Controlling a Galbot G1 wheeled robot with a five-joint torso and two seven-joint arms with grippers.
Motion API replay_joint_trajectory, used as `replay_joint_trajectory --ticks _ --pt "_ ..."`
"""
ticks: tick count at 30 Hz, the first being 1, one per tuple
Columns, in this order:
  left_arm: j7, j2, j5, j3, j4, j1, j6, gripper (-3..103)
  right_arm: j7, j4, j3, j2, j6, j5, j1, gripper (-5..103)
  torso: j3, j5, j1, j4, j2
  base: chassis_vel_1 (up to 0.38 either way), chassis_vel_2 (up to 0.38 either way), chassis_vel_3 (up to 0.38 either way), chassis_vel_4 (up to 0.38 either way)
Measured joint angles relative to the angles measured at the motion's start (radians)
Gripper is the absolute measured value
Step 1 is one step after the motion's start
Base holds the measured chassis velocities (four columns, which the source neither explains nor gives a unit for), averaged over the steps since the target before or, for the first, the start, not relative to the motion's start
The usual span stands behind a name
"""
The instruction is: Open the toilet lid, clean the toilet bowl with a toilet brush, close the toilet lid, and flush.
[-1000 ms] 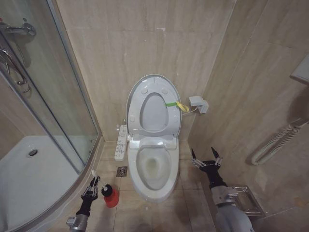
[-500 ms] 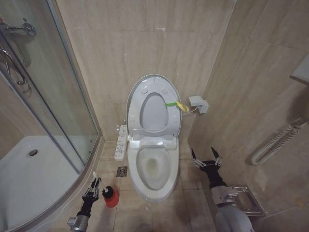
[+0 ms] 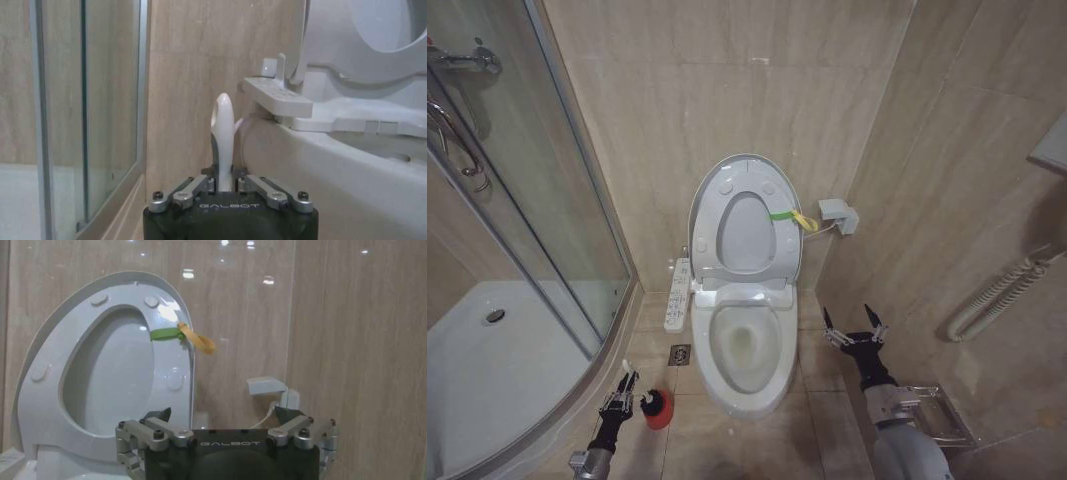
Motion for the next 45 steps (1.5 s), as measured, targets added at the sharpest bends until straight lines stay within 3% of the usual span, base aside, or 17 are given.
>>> replay_joint_trajectory --ticks 15,45 --pt "0.031 0.002 0.042 -0.017 0.051 -0.013 -0.002 15 0.0 0.0 0.0 0.0 0.0 0.0 0.0 100 0.0 -0.0001 0.0 0.0 0.0 0.0 0.0 0.0 0.0" --pt "0.047 -0.018 0.029 -0.018 0.226 -0.071 -0.001 15 0.0 0.0 0.0 0.0 0.0 0.0 0.0 100 0.0 0.0 0.0 0.0 0.0 0.0 0.0 0.0 0.0"
